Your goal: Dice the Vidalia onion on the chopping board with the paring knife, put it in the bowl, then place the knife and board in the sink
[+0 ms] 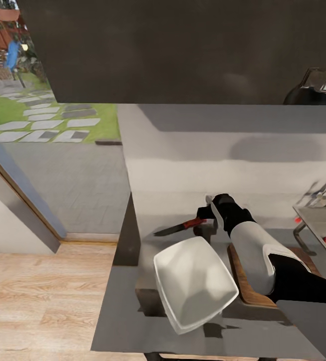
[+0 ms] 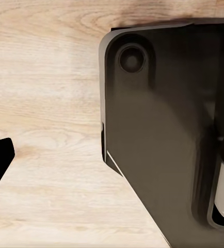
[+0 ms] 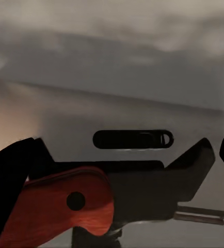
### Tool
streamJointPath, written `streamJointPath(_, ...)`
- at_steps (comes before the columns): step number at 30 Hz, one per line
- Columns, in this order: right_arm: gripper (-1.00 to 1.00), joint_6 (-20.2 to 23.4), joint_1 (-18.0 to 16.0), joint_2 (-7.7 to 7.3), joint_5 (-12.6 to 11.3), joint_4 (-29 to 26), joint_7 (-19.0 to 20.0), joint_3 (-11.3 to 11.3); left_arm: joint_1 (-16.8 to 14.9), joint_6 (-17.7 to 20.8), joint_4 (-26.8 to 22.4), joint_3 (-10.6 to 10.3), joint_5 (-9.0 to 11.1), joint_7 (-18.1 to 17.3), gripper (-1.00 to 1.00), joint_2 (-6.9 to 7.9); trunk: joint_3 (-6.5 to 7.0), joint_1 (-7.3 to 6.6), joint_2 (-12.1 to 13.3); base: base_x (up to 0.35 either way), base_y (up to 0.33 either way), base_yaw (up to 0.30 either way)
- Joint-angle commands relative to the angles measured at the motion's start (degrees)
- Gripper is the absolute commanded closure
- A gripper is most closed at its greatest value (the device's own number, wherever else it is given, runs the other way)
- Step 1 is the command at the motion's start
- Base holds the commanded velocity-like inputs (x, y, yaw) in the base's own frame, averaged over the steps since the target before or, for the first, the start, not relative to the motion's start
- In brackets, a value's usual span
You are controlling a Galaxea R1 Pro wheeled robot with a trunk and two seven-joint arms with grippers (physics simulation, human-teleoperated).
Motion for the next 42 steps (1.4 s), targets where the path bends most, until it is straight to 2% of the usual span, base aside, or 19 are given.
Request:
streamJointPath(1, -1.0, 0.4, 0.0, 0.06, 0.4, 0.3, 0.7, -0.4, 0.0, -0.1, -0.1, 0.0, 0.0, 0.0, -1.0, -0.01, -0.1, 0.04, -0.1, -0.012, 0.009, 0.0)
streamJointPath(13, -1.0, 0.4, 0.0, 0.06, 0.4, 0.3, 0.7, -0.4, 0.0, -0.1, -0.1, 0.0, 0.0, 0.0, -1.0, -0.03, -0.1, 0.04, -0.1, -0.005, -0.003, 0.0)
streamJointPath(24, -1.0, 0.4, 0.0, 0.06, 0.4, 0.3, 0.7, -0.4, 0.0, -0.1, -0.1, 0.0, 0.0, 0.0, -1.0, -0.03, -0.1, 0.04, -0.1, -0.139, -0.157, 0.0)
streamJointPath(38, -1.0, 0.3, 0.0, 0.14, 0.4, -0.1, 0.9, -0.5, 0.0, -0.1, -0.1, 0.0, 0.0, 0.0, -1.0, -0.03, -0.1, 0.04, -0.1, -0.011, -0.011, 0.0)
streamJointPath(42, -1.0, -3.2, 0.0, 0.15, 0.4, -0.8, 0.8, -0.4, 0.0, -0.1, -0.1, 0.0, 0.0, 0.0, -1.0, -0.03, -0.1, 0.04, -0.1, 0.0, 0.0, 0.0)
